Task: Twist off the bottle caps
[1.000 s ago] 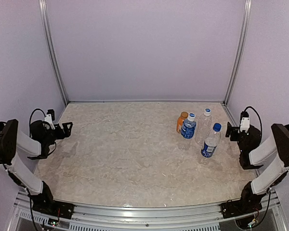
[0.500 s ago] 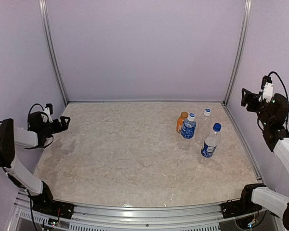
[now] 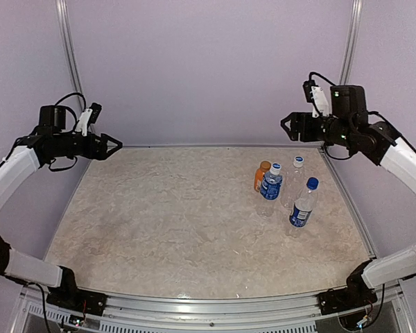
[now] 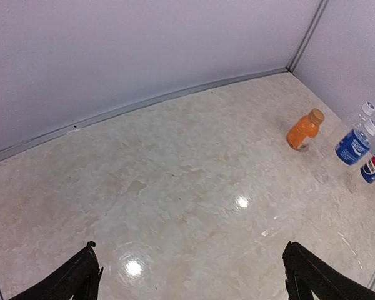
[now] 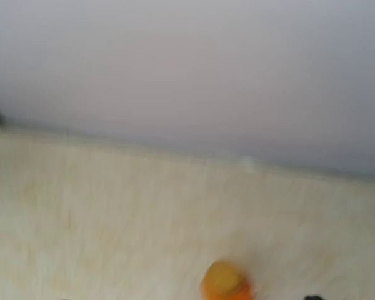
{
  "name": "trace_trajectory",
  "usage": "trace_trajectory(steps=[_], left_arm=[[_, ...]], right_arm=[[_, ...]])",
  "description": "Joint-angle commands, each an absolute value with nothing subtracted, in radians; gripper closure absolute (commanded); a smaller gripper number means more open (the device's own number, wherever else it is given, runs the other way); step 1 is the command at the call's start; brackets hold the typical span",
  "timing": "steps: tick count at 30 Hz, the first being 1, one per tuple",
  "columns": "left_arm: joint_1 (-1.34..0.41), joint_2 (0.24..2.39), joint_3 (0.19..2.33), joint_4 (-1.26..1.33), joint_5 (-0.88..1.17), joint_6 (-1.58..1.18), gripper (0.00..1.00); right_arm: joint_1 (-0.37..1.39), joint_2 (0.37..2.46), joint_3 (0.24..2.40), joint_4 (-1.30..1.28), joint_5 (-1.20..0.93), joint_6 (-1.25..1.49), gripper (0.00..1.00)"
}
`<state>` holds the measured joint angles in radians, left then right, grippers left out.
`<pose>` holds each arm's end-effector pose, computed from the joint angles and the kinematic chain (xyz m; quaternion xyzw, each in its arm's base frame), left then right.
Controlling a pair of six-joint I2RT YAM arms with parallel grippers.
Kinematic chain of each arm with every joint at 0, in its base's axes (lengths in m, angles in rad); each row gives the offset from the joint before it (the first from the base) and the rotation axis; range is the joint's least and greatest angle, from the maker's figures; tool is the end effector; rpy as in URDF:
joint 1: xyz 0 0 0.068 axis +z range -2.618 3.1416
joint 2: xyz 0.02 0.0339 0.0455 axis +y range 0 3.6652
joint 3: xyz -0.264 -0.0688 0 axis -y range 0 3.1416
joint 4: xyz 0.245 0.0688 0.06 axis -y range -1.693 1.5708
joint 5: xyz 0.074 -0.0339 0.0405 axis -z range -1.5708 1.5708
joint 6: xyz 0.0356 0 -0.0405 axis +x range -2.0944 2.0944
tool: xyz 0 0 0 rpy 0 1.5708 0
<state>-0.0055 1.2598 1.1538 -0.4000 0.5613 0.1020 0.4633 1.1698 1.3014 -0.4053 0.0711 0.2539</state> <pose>0.2802 -0.0205 0.3481 0.1849 0.8191 -0.2148 0.4987 0.2314 0.1128 0.4186 -0.0619 0.7943 0.1853 0.5752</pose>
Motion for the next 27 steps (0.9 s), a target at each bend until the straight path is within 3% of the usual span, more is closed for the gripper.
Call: trace_trajectory(steps=[1,8,17,24,27], left_arm=[[-0.124,1.232,1.248,-0.824,0.607,0.198,0.01],[-0.223,1.229,1.329,-0.985,0.579,0.198,0.01],[-0.278,1.221,1.303,-0.977,0.546,0.197,0.01],[-0.291,1.207,1.303,-0.978,0.539,0.201,0.01],[-0.292,1.204,1.3,-0.979,0.54,0.204,0.01]], right_arm=[[0.627,1.347,1.455,-0.764,0.335,0.322,0.18],[0.705,1.543,1.583,-0.974,0.447,0.373,0.16],[0.704,1.563,1.523,-0.86,0.365,0.342,0.33],[0.684,1.622,1.521,-0.857,0.357,0.338,0.37],[0.683,1.628,1.506,-0.843,0.324,0.339,0.44]])
